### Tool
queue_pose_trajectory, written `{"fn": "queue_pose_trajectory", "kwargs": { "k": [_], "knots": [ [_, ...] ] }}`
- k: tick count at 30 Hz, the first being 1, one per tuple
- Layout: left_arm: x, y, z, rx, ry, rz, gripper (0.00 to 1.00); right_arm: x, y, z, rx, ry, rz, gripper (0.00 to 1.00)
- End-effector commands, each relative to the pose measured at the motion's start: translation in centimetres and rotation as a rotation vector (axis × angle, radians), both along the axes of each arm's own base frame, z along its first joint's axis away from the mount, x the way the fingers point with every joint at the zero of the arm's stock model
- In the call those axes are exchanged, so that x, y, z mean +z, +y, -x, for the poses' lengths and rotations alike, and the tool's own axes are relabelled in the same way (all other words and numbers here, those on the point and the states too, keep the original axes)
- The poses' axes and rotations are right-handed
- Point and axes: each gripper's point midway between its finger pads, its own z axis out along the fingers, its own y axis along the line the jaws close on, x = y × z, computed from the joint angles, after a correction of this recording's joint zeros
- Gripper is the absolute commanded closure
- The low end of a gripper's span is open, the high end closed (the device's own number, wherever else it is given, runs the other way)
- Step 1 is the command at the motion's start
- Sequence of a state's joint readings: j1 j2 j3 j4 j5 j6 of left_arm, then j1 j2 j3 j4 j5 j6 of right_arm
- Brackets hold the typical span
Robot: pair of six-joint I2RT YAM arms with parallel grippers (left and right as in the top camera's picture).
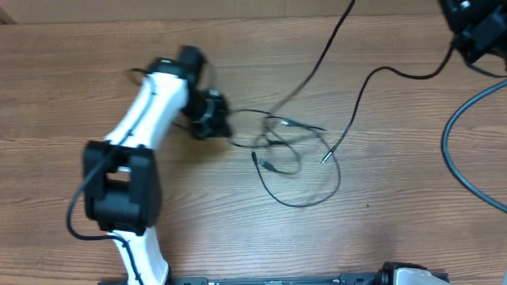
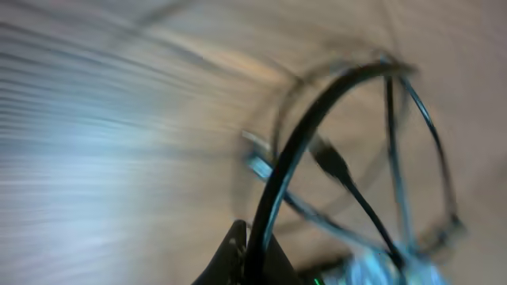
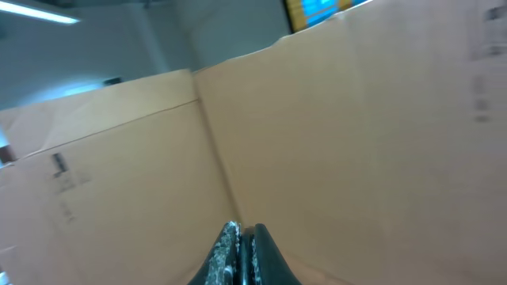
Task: Untangle cables
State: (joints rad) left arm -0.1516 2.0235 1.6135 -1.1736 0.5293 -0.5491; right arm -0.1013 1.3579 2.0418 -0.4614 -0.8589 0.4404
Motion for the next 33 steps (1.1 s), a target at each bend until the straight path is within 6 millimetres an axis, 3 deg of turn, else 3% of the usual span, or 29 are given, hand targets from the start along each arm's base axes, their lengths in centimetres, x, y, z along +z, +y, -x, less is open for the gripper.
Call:
{"fn": "queue_pose_trajectory", "kwargs": {
  "k": [1, 4, 9, 19, 25, 28, 33],
  "knots": [
    [1.1, 8.6, -1.9, 0.060, -0.113, -0.222, 0.96, 1.0, -1.8, 0.1, -0.069, -0.033, 0.002, 0.96],
    [1.5, 12.1, -2.3, 0.115, -0.131, -0.246, 0.96, 0.9, -3.2, -0.3, -0.116, -0.031, 0.001, 0.96],
    [1.5, 15.7, -2.3, 0.174, -0.134, -0.252, 0.96, 0.9, -6.3, -0.8, -0.212, -0.024, -0.006, 0.96],
    [1.2, 18.5, -1.6, 0.201, -0.109, -0.337, 0.96, -0.2, -16.1, -1.7, -0.567, 0.068, -0.104, 0.96],
    [1.3, 17.1, -1.2, 0.182, -0.091, -0.289, 0.96, -2.4, -18.1, -2.3, -0.614, 0.167, -0.133, 0.96],
    [1.7, 14.5, -1.3, 0.104, -0.116, -0.209, 0.96, -4.5, -18.6, -3.1, -0.620, 0.245, -0.131, 0.96],
    [2.6, 9.9, -1.4, -0.059, -0.191, -0.147, 0.96, -9.7, -19.9, -5.0, -0.623, 0.426, -0.110, 0.96]
  ]
}}
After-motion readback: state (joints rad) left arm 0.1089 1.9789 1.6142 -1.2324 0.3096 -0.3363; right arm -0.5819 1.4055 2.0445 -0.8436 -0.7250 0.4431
